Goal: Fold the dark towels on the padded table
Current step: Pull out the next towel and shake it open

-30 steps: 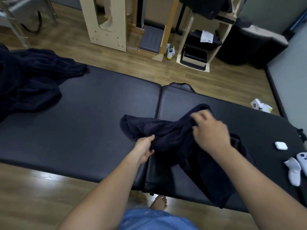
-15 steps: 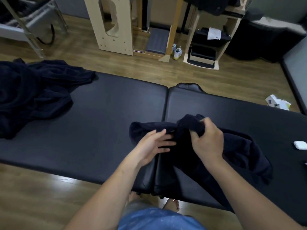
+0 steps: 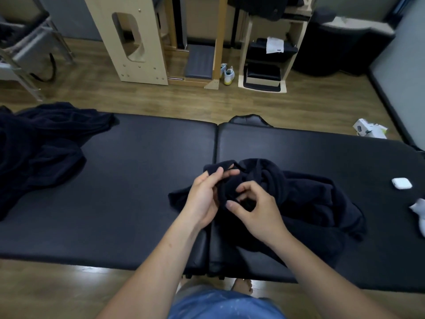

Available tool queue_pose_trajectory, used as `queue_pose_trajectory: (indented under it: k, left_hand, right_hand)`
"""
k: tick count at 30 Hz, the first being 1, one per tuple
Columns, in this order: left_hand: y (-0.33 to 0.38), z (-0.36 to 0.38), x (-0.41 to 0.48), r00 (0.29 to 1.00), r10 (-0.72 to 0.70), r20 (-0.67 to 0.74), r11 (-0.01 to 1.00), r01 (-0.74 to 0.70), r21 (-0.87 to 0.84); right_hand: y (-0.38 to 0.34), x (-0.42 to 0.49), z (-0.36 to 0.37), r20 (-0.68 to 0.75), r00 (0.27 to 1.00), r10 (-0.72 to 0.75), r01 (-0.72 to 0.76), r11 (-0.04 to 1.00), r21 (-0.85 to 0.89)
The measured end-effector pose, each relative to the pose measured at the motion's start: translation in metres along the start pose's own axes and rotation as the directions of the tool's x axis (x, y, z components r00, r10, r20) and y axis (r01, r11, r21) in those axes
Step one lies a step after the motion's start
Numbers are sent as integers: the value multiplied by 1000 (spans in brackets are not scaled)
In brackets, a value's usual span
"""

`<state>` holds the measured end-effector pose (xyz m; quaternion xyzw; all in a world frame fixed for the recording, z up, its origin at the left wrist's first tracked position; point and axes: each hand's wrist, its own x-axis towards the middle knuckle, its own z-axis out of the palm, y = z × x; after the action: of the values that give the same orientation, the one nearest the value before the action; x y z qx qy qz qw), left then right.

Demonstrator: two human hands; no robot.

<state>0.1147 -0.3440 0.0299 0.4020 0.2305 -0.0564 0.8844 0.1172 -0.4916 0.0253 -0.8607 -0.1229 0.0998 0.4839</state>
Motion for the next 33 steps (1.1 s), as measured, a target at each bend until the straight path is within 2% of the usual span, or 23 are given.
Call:
queue_pose_trajectory:
  k: [1,3,4,6,7,8,9,10,11,12,14,15,18,20,23,25,28,29,31,33]
  left_hand:
    - [1,3,-1,1000,12,-9,1000,-12,-7]
    - [3,6,0,999,23,-31,1000,-22,13]
    - [5,6,1,998,23,-60,997,-19,72]
    - [11,4,3,985,85,-147,943,-33,330]
    - [15,1,5,972,153,-179,853,-39,521]
    - [18,-4,8,950,245,-192,688,-30,725]
    - [20,-9,8,917,355,-180,467,-8,884]
    - [22,-9,7,873,473,-118,276,-19,961]
    - [24,-7,5,828,560,-39,200,-90,976]
    - [25,-4,3,805,592,24,229,-197,953]
    - [25,4,0,818,560,130,440,-426,790]
    - [24,7,-2,827,525,198,478,-480,736]
    - [25,9,-1,821,423,384,405,-550,730]
    - [25,10,-1,817,377,436,392,-567,725]
    - [25,14,-7,815,321,483,432,-580,691]
    - [21,20,-10,800,324,505,391,-599,698]
    - [17,27,-9,739,456,496,243,-640,729]
    - [24,22,-6,723,520,455,234,-633,738]
    - [51,2,0,720,644,259,334,-568,752]
    - [91,-37,9,693,720,11,430,-459,777]
  right_hand:
    - [1,0,0,-1,1000,-9,9,1000,-28]
    - [4,-1,-1,-81,989,-123,113,987,-118]
    - [5,0,-5,-146,971,-190,168,974,-149]
    - [6,7,-18,-245,927,-284,238,950,-203]
    - [4,9,-25,-259,914,-312,256,940,-227]
    - [1,11,-32,-244,913,-326,269,933,-241]
    - [-2,12,-36,-209,921,-329,276,929,-247]
    - [-4,14,-39,-174,926,-336,290,925,-247]
    - [-6,15,-40,-149,924,-352,311,919,-243]
    - [-7,17,-41,-134,919,-371,335,913,-232]
    - [-9,19,-41,-102,915,-390,368,912,-180]
    - [-11,19,-41,-81,915,-396,381,911,-158]
    - [-17,21,-43,-76,917,-393,381,915,-133]
    - [-22,23,-47,-117,921,-371,358,926,-118]
    - [-26,26,-56,-159,934,-320,312,947,-68]
    - [-30,25,-59,-163,938,-305,302,952,-45]
    - [-33,23,-65,-140,928,-344,333,938,-94]
    - [-33,24,-75,-126,935,-331,313,939,-142]
    - [-24,29,-110,-96,974,-205,171,945,-280]
    - [-2,30,-162,-155,988,7,-72,906,-417]
